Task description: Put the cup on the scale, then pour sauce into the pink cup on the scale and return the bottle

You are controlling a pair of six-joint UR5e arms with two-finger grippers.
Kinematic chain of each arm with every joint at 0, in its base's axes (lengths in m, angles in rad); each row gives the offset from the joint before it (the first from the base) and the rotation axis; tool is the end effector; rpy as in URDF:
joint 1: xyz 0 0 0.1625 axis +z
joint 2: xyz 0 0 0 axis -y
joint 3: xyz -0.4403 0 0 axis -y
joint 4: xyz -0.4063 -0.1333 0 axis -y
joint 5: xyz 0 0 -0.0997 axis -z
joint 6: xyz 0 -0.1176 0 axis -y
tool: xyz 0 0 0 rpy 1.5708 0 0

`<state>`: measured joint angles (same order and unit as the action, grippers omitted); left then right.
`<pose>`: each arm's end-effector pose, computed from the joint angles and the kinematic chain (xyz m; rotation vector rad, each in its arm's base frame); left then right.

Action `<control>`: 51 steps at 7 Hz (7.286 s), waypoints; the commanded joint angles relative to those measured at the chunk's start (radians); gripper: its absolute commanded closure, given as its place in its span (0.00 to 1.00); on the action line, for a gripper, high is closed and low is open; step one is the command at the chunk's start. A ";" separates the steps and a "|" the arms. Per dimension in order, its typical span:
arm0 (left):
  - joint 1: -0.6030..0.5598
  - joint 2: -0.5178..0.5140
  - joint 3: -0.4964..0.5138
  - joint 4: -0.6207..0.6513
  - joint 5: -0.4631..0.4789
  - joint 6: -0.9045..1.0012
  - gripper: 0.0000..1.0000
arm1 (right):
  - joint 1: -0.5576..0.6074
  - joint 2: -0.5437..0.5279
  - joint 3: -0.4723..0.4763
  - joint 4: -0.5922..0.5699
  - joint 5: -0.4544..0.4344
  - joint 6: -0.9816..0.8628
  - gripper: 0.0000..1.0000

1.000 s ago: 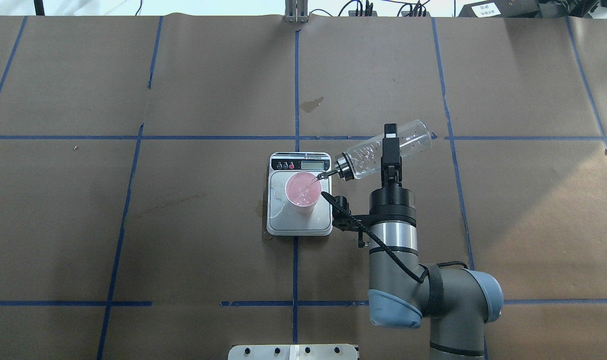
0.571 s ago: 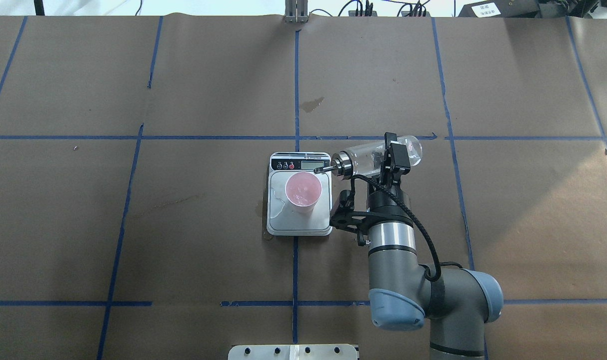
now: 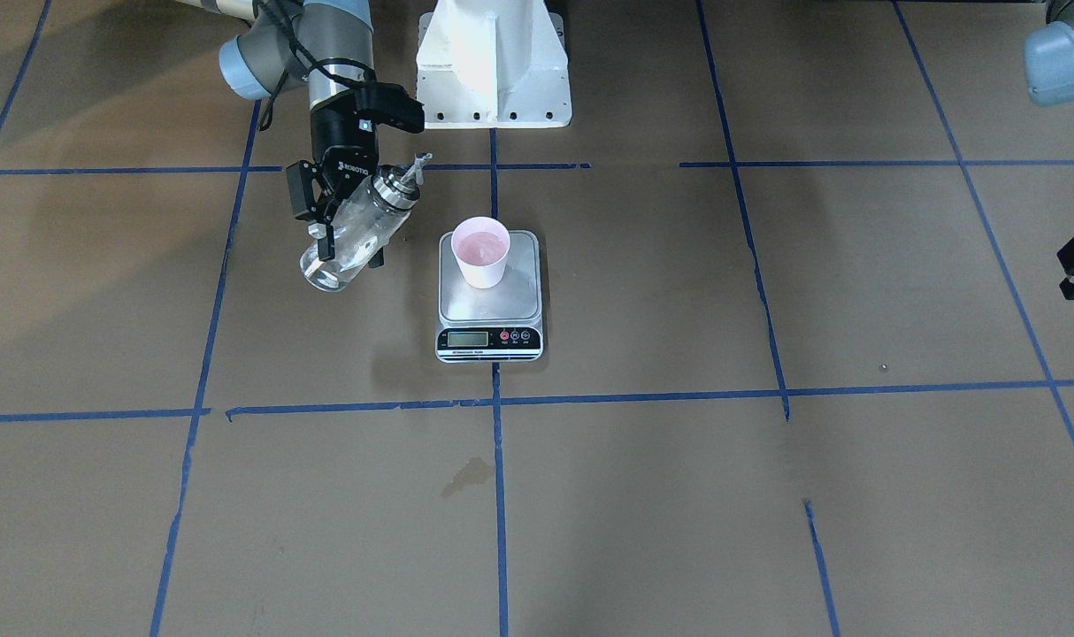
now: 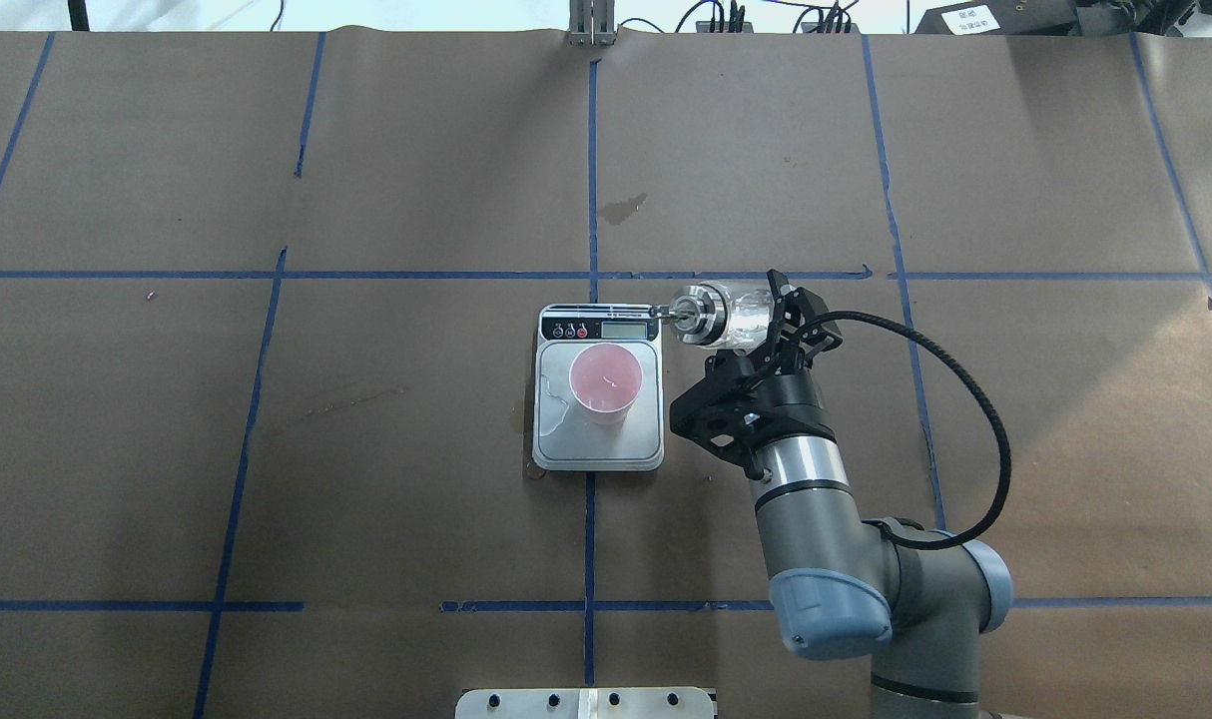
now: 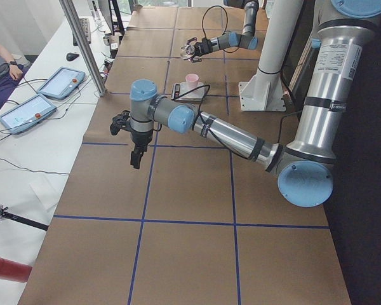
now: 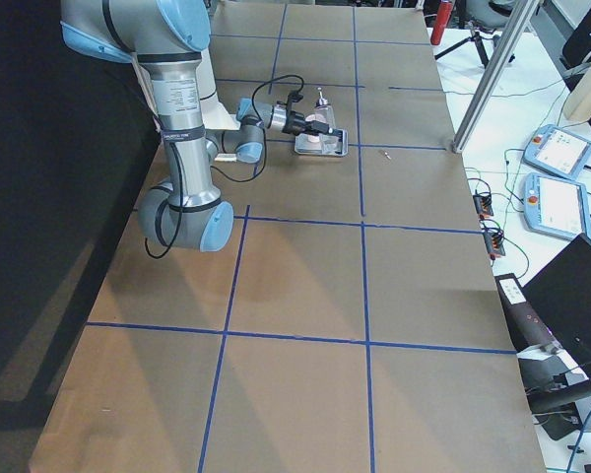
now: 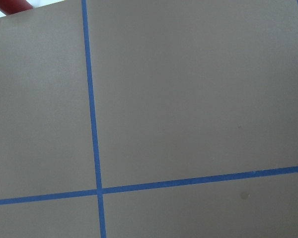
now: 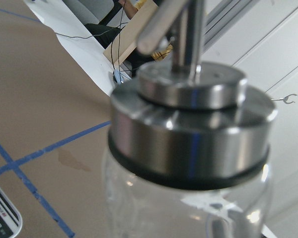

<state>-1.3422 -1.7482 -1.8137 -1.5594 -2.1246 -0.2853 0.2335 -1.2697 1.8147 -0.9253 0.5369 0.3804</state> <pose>0.0618 -0.5810 0.4822 0.2464 0.6290 0.0587 -0.5012 -0.3601 0.3021 1.3645 -0.2208 -0.1855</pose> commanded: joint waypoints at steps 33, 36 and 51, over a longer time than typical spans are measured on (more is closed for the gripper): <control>-0.012 -0.020 -0.090 0.081 -0.067 -0.017 0.00 | 0.310 -0.673 0.505 -0.224 1.240 0.735 0.00; -0.011 -0.022 -0.087 0.081 -0.068 -0.017 0.00 | 0.655 -0.565 0.497 -0.500 1.611 0.358 0.00; -0.243 0.216 0.208 -0.176 -0.103 0.397 0.00 | 1.322 -0.349 -0.046 -0.828 1.758 -0.551 0.00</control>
<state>-1.6014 -1.5327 -1.6047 -1.7374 -2.2408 0.1590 1.5554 -1.6182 1.7762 -1.7522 2.2754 -0.1734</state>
